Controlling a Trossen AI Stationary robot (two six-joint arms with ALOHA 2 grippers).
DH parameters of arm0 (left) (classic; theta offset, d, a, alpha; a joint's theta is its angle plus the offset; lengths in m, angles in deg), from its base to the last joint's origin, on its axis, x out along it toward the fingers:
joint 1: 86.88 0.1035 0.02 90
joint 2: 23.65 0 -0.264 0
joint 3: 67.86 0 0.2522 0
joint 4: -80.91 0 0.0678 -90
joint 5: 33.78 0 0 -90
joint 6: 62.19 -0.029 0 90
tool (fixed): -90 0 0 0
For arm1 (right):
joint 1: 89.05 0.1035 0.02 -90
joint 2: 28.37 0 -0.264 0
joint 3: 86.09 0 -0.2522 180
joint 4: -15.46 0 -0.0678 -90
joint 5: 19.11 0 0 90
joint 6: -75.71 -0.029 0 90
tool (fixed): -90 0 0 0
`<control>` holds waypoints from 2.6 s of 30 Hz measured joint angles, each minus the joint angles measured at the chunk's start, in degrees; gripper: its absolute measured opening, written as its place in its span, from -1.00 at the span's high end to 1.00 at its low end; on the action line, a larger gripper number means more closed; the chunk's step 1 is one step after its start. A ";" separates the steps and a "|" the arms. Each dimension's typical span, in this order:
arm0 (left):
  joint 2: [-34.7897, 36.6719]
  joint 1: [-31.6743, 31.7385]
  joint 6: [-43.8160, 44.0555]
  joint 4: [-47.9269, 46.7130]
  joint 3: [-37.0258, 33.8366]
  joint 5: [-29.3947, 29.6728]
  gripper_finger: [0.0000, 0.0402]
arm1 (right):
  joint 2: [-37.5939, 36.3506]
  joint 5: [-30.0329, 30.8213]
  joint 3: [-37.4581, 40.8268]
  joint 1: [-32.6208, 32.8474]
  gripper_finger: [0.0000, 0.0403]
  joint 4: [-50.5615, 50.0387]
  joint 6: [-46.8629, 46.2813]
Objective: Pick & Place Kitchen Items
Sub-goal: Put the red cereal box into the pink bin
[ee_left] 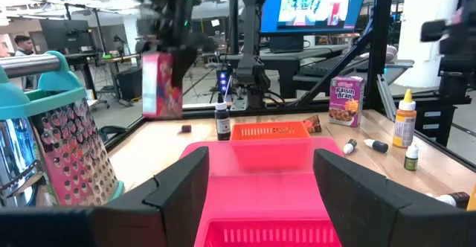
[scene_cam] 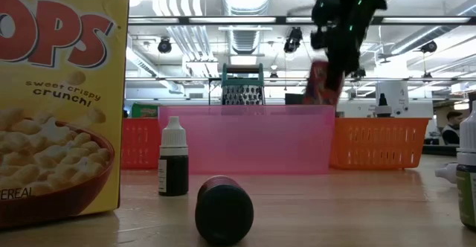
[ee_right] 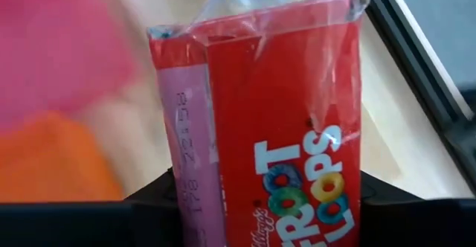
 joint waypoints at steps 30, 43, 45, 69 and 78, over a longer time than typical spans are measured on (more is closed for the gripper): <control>0.02 0.00 -0.02 0.00 0.00 0.00 -0.23 | 11.88 -0.50 -12.04 21.27 0.12 5.67 -0.05; 0.02 0.00 -0.02 0.00 0.00 0.00 -0.23 | 25.26 -0.50 -18.88 21.35 0.17 -0.64 1.43; 0.02 0.00 -0.02 0.00 0.00 0.00 -0.23 | 26.17 -0.52 -18.88 21.36 0.19 -0.69 1.44; 0.00 0.00 -0.02 0.02 0.00 0.00 -0.23 | 28.98 3.53 -18.02 21.25 0.16 0.51 -2.38; 0.02 0.00 -0.02 0.02 0.00 0.00 -0.23 | 29.00 3.57 -16.67 21.27 0.06 2.92 -1.19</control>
